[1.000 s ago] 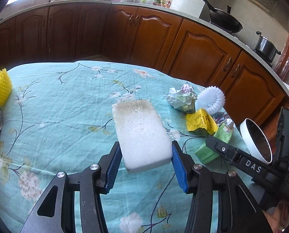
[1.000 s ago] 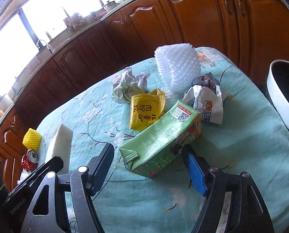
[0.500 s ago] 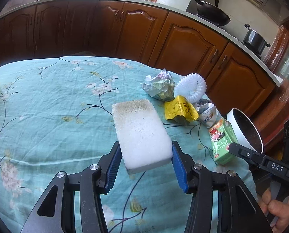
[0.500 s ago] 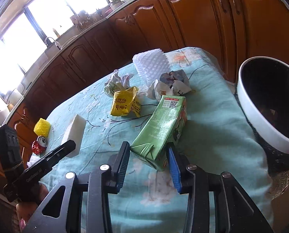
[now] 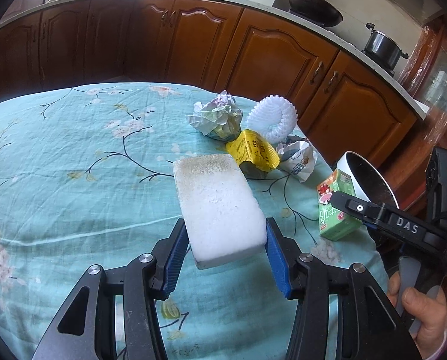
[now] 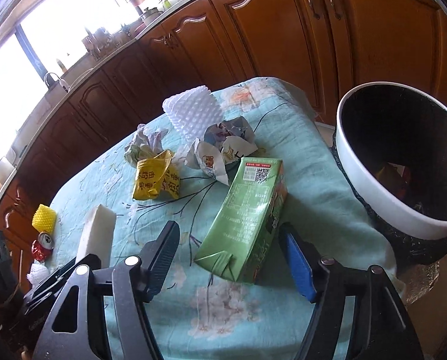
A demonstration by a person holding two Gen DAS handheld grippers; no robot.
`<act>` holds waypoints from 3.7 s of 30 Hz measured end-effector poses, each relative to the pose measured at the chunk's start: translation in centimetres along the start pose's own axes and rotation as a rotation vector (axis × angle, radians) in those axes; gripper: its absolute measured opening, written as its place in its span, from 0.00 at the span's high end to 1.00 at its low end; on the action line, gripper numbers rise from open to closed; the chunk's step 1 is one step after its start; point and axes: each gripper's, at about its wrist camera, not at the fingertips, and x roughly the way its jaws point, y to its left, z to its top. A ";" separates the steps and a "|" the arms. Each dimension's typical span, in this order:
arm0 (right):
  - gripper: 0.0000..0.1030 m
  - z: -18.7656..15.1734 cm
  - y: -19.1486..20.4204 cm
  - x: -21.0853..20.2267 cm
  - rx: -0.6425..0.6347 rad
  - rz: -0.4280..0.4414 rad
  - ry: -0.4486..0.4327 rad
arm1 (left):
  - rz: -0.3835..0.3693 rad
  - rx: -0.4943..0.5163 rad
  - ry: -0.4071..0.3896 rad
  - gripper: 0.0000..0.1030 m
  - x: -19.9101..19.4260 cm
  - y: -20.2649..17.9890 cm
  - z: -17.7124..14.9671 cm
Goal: Collect trash
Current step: 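Carry the foam block and carton over the bin and open both tools, then move both open tools back toward the yellow snack bag and wrappers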
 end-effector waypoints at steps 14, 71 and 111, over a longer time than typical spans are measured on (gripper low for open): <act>0.68 -0.4 -5.3 -5.8 0.025 0.063 -0.116 | -0.109 0.132 0.025 0.52 1.1 -7.3 0.4; 0.43 4.9 -21.0 -7.9 0.200 -0.031 -0.155 | -0.188 0.378 0.153 0.39 15.1 -25.1 5.5; 0.11 -0.3 -2.1 -2.8 -0.131 0.087 -0.110 | -0.005 -0.101 0.036 0.33 2.5 -2.4 1.9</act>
